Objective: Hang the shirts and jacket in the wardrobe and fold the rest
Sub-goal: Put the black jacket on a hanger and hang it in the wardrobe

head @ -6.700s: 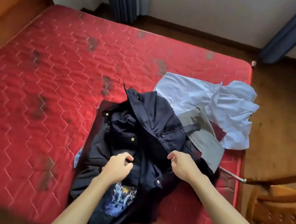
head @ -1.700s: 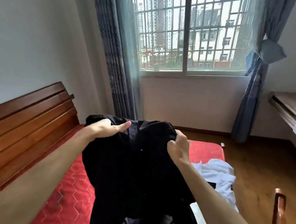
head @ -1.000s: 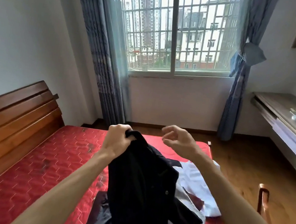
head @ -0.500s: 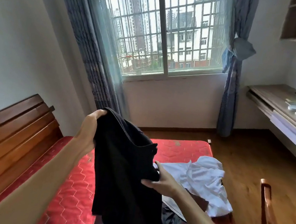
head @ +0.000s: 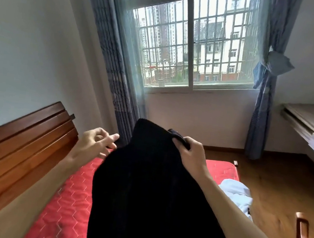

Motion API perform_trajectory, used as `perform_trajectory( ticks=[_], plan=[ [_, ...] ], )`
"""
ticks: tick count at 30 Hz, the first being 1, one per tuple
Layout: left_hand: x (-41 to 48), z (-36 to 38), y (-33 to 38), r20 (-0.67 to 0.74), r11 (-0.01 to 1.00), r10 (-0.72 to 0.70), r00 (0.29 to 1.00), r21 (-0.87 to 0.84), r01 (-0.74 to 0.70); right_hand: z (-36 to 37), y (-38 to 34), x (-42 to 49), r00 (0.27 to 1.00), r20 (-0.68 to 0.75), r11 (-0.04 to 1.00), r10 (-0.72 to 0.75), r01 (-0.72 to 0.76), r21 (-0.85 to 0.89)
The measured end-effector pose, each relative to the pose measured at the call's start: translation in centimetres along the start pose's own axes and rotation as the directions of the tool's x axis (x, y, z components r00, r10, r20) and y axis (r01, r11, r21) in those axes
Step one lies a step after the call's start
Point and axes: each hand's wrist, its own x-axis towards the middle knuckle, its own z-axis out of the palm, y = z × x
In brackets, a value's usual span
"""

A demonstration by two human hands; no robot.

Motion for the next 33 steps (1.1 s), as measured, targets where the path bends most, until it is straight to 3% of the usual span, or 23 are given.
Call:
perform_trajectory(
  ticks=[3,6,9,12,18,20,22,25,27,28,30,32,33],
  plan=[
    [-1.5,4.1,2.1,-0.082,0.977,0.206,0.975,0.078,-0.200,1.2,-3.4,0.3,0.987,0.123,0.993,-0.102,0.108,-0.041],
    [-4.3,8.6,3.6,-0.275,0.873,0.487,0.829,0.168,-0.458,2.0,-5.8,-0.4,0.962,0.214,0.973,-0.172,0.199,-0.113],
    [-5.2,11.0,4.5,-0.112,0.777,0.588,0.801,0.351,-0.522,0.8,-6.7,0.0,0.960,0.239,0.980,-0.143,0.172,-0.102],
    [-2.7,10.0,3.8,-0.031,0.819,0.482,0.876,0.373,-0.437,-2.0,-6.7,0.5,0.958,0.270,0.981,-0.097,0.139,-0.138],
    [-1.5,9.3,3.1,0.144,0.959,0.202,0.969,0.173,-0.225,-5.9,-6.0,-0.8,0.939,0.342,0.983,-0.043,0.100,-0.152],
    [-1.5,9.0,4.0,0.191,0.996,0.084,0.978,-0.033,-0.079,-7.1,-5.1,-1.2,0.900,0.434,0.989,0.046,0.020,-0.148],
    [-1.9,8.4,5.2,0.297,0.967,-0.008,0.955,-0.241,0.083,-7.8,-3.4,-1.9,0.822,0.546,0.985,0.161,-0.098,-0.142],
    [-3.1,7.8,5.8,0.374,0.944,-0.042,0.926,-0.288,0.159,-8.0,0.0,-3.6,0.703,0.655,0.960,0.279,-0.224,-0.169],
    [-3.5,7.1,5.9,0.322,0.911,-0.072,0.944,-0.365,0.194,-7.6,2.6,-4.9,0.688,0.635,0.936,0.351,-0.273,-0.222],
    [-3.4,6.5,5.9,0.276,0.881,-0.102,0.956,-0.421,0.216,-7.3,3.7,-5.6,0.713,0.589,0.925,0.379,-0.281,-0.256],
    [-3.2,5.0,6.0,0.206,0.833,-0.145,0.968,-0.502,0.232,-6.0,5.5,-7.0,0.844,0.376,0.897,0.382,-0.241,-0.371],
    [-3.0,3.4,6.2,0.166,0.816,-0.139,0.976,-0.539,0.208,-4.5,6.7,-8.7,0.961,0.153,0.893,0.232,-0.147,-0.426],
    [-2.9,2.5,6.3,0.158,0.821,-0.134,0.978,-0.535,0.199,-3.6,6.8,-9.6,0.985,0.114,0.910,0.130,-0.073,-0.407]
  ],
)
